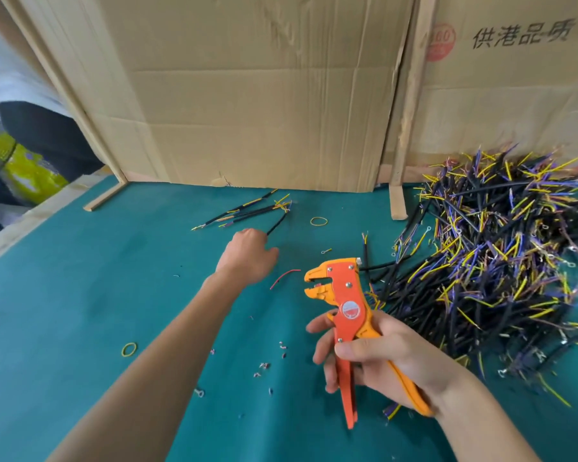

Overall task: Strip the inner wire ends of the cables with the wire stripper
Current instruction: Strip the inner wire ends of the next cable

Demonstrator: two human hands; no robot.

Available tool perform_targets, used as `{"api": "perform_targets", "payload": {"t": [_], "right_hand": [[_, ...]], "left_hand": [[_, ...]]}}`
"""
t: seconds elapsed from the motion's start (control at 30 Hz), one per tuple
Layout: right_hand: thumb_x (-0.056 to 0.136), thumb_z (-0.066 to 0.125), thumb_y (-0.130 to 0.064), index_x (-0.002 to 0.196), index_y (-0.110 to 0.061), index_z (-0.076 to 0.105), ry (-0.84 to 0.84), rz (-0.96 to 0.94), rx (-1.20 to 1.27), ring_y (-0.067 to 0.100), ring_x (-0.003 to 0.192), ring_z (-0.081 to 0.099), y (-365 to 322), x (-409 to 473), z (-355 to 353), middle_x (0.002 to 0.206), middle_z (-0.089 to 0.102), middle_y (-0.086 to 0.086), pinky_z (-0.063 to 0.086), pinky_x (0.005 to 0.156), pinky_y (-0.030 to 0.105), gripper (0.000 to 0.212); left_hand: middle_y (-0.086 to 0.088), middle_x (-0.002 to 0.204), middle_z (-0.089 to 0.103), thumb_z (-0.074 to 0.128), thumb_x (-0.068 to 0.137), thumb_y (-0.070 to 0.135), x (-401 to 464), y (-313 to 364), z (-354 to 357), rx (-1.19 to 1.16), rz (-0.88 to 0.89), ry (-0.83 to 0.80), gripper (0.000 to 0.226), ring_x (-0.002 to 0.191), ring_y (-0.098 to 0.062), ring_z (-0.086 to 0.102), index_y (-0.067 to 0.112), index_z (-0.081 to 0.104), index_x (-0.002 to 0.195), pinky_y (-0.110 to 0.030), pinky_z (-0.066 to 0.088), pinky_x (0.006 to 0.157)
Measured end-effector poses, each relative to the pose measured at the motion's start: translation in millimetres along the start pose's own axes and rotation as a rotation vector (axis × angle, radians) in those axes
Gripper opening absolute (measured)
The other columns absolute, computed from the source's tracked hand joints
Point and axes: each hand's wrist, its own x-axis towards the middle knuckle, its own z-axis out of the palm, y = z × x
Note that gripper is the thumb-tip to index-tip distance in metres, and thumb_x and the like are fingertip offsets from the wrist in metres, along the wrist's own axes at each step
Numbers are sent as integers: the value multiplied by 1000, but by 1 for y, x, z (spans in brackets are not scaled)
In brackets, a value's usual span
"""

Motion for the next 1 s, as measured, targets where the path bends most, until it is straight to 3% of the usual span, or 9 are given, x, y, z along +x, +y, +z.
{"api": "perform_targets", "payload": {"t": [0.1,0.23,0.3,0.37,0.43,0.5,0.63,0.83,1.0], "right_hand": [[82,76,-8,124,6,62,17,12,-25,37,78,63,1,0,0,103,64,30,54,77,49,47],[82,74,-9,122,3,65,70,23,-64,38,78,63,1,1,0,103,66,28,54,78,49,42],[83,71,-8,122,4,65,86,26,-75,37,78,63,2,1,0,102,66,29,55,78,50,40],[83,71,-7,121,4,65,98,27,-74,37,78,63,2,1,0,102,66,29,55,77,50,40],[82,71,-7,121,5,65,105,28,-65,37,77,63,3,0,1,101,65,29,55,76,50,41],[82,71,-6,122,5,65,109,29,-67,37,77,63,3,0,1,102,65,30,55,76,50,42],[83,71,-6,122,6,64,105,28,-56,37,77,62,3,0,1,102,64,30,55,75,50,42],[85,71,-7,124,5,64,74,15,-55,37,79,62,3,0,-2,104,64,30,54,78,51,41],[83,76,-13,128,4,62,25,-36,-6,35,80,64,-2,-3,-5,106,64,27,55,78,48,49]], "left_hand": [[-10,113,71,57,93,32,-62,-6,-8,-87,16,69,29,108,-34,62,16,74,110,-37,52,88],[12,90,72,59,90,41,-149,-23,-17,-188,-3,45,14,79,-8,64,36,72,87,-25,47,73],[24,83,70,60,88,43,-175,-27,-18,-234,-8,-3,14,71,5,60,38,69,80,-10,40,65],[32,79,66,60,86,40,-182,-28,-17,-276,-24,12,13,71,12,58,35,66,76,-5,38,61],[27,73,65,62,86,34,-171,-28,-13,-265,-55,75,13,70,3,61,32,63,74,-9,40,58],[15,67,65,63,86,33,-151,-24,-4,-257,-110,103,11,71,-10,62,29,63,76,-25,50,65],[2,95,69,65,88,42,-110,-1,14,-280,-185,-12,23,97,-28,62,26,63,104,-37,53,83],[-8,107,67,60,89,20,-93,20,20,-276,-203,66,16,102,-36,60,20,69,102,-38,52,84],[-8,98,72,57,94,10,-103,37,10,-448,-120,233,23,98,-32,63,14,73,110,-39,52,84]]}}
